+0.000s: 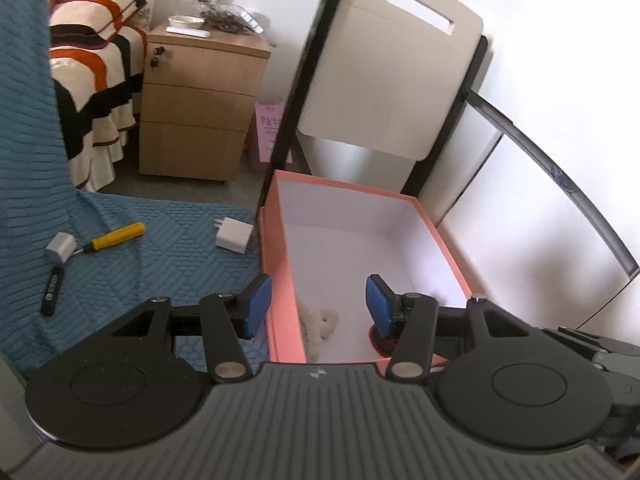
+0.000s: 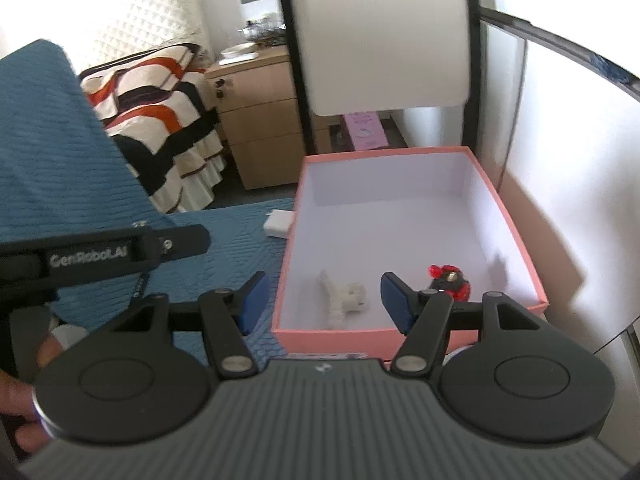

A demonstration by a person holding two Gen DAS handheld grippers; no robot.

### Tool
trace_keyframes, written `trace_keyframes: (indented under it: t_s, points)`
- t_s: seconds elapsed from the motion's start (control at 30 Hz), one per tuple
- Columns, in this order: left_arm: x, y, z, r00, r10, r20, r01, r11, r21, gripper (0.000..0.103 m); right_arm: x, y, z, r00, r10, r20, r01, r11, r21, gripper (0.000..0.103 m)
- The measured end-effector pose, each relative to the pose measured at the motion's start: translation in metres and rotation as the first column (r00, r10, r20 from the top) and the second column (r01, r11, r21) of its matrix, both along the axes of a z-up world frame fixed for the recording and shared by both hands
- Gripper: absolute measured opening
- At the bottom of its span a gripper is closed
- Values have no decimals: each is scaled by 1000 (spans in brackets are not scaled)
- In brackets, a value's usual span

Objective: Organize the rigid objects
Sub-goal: 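Withdraw both tools from the box back toward the blanket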

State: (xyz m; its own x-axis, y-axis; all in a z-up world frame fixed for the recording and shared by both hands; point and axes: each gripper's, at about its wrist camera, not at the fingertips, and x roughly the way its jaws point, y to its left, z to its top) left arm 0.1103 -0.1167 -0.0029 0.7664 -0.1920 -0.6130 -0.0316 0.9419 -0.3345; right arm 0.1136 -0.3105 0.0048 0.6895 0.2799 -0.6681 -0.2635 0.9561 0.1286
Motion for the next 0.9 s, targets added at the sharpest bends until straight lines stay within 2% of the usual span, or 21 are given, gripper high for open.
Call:
trace_keyframes:
  t_s: [0.1,0.37,0.7,0.9]
  points:
    - [-17,15,2,1000,26,13,-26,1000,1,62,-13,11,1,1000,15,16,-15,1000,-7,64]
    - [-59,49,-3,997,79,21,-79,997,14,63,-39,36,-5,999,40,14,-40,999,23,64]
    - [-111,69,-11,988,146,40,-148,988,37,71,-65,64,-20,995,97,-3,-97,995,37,64]
    - [-123,81,-21,985,170,32,-171,984,51,76,-73,75,-28,994,110,-16,-109,993,49,64]
